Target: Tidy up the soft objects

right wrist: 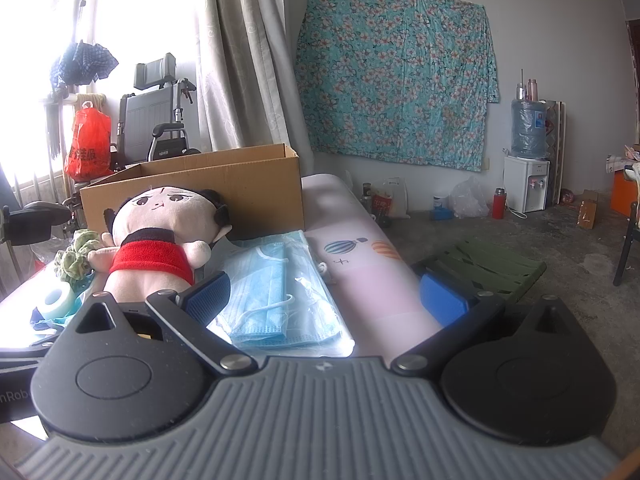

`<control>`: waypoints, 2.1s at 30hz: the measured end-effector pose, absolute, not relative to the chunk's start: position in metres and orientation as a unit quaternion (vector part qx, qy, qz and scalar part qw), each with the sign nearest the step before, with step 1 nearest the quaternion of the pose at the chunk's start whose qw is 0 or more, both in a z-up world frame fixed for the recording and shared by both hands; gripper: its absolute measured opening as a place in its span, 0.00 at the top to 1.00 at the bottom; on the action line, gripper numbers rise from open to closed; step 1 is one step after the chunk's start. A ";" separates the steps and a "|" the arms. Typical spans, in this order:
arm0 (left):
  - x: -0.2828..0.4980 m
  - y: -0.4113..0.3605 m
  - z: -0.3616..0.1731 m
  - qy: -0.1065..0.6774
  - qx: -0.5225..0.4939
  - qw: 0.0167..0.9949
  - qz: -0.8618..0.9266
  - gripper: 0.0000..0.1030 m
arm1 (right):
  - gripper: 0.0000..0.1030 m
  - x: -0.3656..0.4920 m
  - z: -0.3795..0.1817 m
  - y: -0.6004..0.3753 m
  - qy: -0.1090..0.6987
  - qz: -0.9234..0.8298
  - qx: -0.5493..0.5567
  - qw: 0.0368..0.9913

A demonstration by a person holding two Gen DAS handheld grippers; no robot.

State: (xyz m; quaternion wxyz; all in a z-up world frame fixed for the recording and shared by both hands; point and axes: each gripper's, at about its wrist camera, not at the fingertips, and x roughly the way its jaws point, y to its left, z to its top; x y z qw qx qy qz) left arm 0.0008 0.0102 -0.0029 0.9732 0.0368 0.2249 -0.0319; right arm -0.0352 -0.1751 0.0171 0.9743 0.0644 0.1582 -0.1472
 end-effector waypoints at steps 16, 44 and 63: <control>0.002 0.011 -0.004 0.227 0.035 0.973 -0.032 0.00 | 0.01 -0.035 0.017 -0.175 0.158 -0.147 0.065 0.974; 0.004 0.015 0.002 0.218 0.032 0.975 -0.011 0.00 | 0.01 -0.031 0.033 -0.181 0.154 -0.126 0.082 0.977; 0.143 0.047 0.061 0.268 -0.017 0.952 -0.149 0.10 | 0.02 0.158 0.057 -0.217 0.312 0.119 0.288 0.897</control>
